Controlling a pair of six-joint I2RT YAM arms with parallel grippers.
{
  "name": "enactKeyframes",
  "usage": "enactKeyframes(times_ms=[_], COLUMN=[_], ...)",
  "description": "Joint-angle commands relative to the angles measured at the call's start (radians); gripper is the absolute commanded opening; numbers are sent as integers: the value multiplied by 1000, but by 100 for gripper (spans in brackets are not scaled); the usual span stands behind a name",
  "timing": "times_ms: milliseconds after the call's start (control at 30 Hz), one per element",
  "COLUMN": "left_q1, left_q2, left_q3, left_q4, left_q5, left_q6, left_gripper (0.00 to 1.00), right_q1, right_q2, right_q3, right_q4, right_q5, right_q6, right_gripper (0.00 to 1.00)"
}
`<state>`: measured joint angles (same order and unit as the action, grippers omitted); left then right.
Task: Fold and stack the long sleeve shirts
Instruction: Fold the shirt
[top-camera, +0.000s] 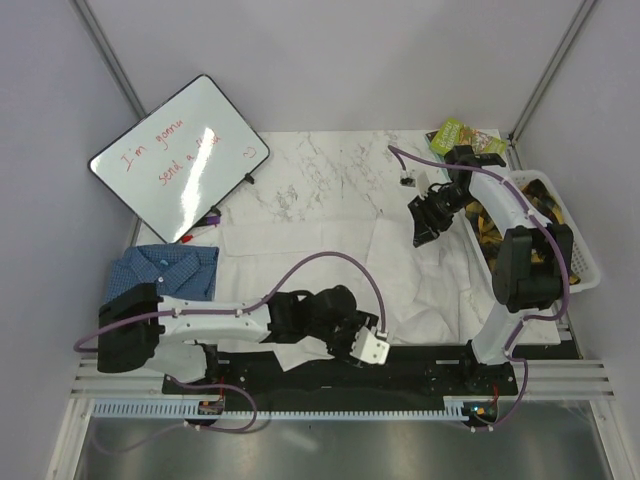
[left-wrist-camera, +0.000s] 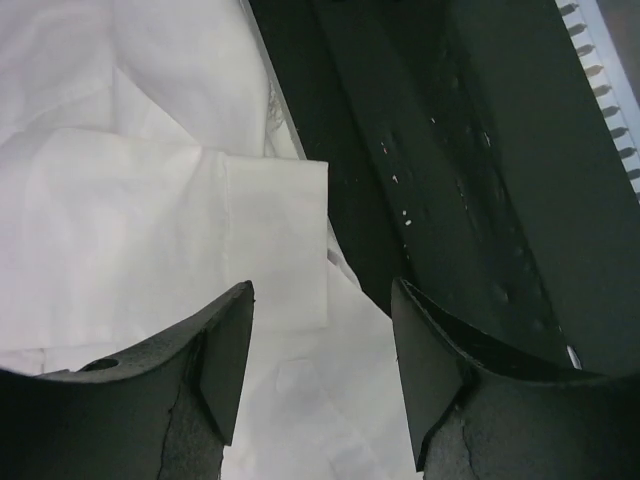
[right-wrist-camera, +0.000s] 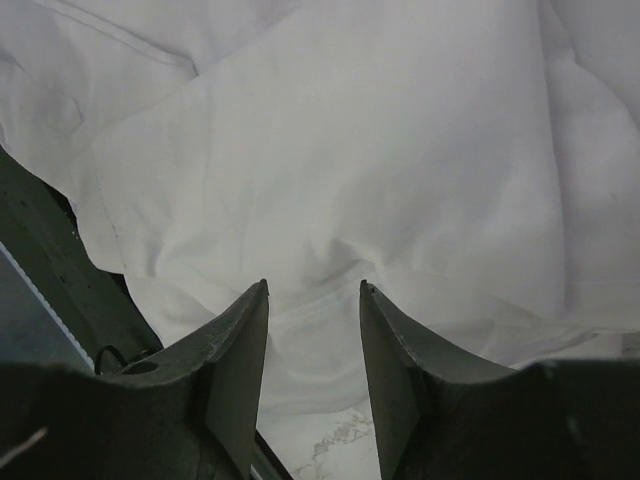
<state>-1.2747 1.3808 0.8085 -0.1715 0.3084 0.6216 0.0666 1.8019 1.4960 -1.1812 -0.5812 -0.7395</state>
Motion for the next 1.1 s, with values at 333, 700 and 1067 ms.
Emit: enactKeyframes(times_ms=[333, 700, 1067], left_q1=[-160, -158, -158], left_q2=[234, 322, 325], left_q3=[35, 55, 51], left_q4=[291, 374, 399], left_q5=[-275, -304, -341], left_q6=[104, 152, 144], left_gripper=[64, 55, 34], right_q1=[6, 2, -16], right_q2=[1, 34, 56], right_q3=[10, 26, 38], right_q4=[18, 11, -6], right_q5=[-124, -131, -134], right_q6=[26, 17, 2], right_gripper=[50, 52, 52])
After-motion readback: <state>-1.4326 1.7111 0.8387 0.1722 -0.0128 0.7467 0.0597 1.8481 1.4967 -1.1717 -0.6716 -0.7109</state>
